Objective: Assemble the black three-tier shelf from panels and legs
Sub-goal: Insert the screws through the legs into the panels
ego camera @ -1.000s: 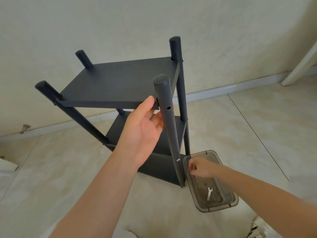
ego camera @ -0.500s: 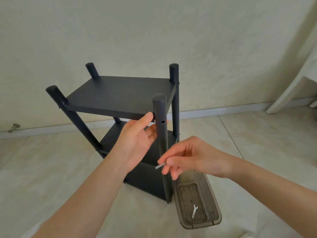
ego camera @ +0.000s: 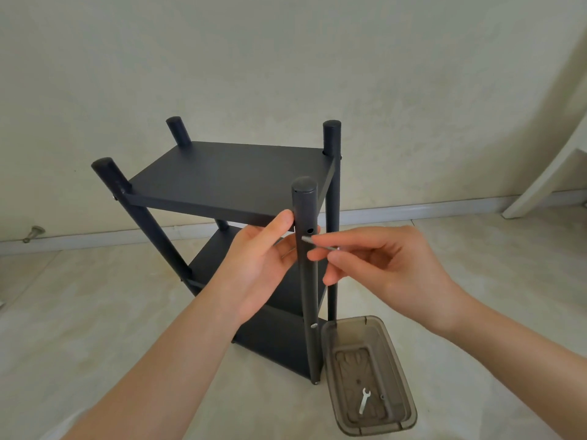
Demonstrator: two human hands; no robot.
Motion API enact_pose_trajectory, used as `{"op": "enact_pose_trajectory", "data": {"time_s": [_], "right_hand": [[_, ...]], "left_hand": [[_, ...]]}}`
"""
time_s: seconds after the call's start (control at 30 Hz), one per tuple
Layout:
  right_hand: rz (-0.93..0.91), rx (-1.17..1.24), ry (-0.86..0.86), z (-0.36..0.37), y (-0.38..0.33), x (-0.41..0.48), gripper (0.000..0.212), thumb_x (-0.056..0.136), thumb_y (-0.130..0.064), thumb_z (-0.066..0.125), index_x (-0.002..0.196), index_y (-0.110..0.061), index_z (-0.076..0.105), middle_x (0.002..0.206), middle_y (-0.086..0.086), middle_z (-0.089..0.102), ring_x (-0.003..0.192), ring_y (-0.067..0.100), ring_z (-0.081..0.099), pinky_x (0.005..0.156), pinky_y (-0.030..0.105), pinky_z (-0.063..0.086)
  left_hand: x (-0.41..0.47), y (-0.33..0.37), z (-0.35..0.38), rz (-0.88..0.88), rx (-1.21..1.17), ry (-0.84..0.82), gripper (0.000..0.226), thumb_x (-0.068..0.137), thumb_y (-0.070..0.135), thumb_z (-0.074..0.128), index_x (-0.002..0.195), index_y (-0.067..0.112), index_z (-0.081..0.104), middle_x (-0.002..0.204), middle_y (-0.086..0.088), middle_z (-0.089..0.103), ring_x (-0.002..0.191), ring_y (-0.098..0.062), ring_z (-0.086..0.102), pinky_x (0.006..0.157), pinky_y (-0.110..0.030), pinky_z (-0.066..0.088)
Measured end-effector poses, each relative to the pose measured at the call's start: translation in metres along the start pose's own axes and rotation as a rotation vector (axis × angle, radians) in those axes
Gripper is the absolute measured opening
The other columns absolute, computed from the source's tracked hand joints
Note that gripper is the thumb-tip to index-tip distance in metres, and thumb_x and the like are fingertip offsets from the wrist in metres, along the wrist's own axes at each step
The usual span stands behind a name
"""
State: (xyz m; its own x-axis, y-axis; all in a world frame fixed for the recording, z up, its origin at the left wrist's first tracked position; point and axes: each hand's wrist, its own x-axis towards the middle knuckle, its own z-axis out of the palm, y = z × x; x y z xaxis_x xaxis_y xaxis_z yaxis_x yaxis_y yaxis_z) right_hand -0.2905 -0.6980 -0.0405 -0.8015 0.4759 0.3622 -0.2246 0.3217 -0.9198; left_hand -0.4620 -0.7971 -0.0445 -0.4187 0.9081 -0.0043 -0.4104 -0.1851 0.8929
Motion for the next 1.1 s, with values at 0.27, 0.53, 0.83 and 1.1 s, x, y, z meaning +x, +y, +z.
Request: {"op": "enact_pose_trajectory", "data": {"time_s": [0.27,0.53,0.83,1.1], "right_hand": [[-0.184,-0.268,0.151,0.007,0.0,-0.005,0.022,0.084,-0.005,0.074,0.103,-0.017,0.076,0.078,-0.005,0.076,0.072,0.005,0.073,0.074,0.02,0.058],[-0.165,-0.289,0.195,0.008,-0.003,-0.006,0.022,0.084,-0.011,0.075,0.103,-0.021,0.075,0.075,-0.008,0.075,0.072,0.004,0.072,0.073,0.02,0.058],[0.024,-0.062,0.238,0.022,-0.002,0.007,0.017,0.082,-0.009,0.079,0.084,-0.02,0.066,0.074,-0.007,0.074,0.065,0.009,0.073,0.066,0.012,0.053],[-0.016,-0.105,0.259,0.03,-0.003,0.014,0.018,0.084,-0.014,0.077,0.08,-0.026,0.065,0.075,-0.008,0.073,0.066,0.007,0.072,0.067,0.013,0.054]], "left_hand": [[0.001,-0.002,0.001,0.001,0.034,0.034,0.038,0.077,0.039,0.075,0.105,0.014,0.076,0.109,-0.011,0.074,0.108,-0.025,0.071,0.085,-0.028,0.058],[0.003,-0.002,-0.001,0.007,0.022,0.02,0.036,0.078,0.038,0.075,0.105,0.014,0.076,0.111,-0.013,0.074,0.108,-0.027,0.071,0.085,-0.029,0.057],[0.004,-0.004,-0.001,0.017,0.022,-0.016,0.029,0.078,0.042,0.074,0.099,0.023,0.081,0.108,-0.007,0.076,0.103,-0.021,0.072,0.084,-0.028,0.057],[0.005,-0.004,-0.003,0.036,0.034,-0.037,0.034,0.077,0.046,0.083,0.099,0.021,0.08,0.112,-0.005,0.075,0.104,-0.019,0.072,0.082,-0.028,0.056]]}}
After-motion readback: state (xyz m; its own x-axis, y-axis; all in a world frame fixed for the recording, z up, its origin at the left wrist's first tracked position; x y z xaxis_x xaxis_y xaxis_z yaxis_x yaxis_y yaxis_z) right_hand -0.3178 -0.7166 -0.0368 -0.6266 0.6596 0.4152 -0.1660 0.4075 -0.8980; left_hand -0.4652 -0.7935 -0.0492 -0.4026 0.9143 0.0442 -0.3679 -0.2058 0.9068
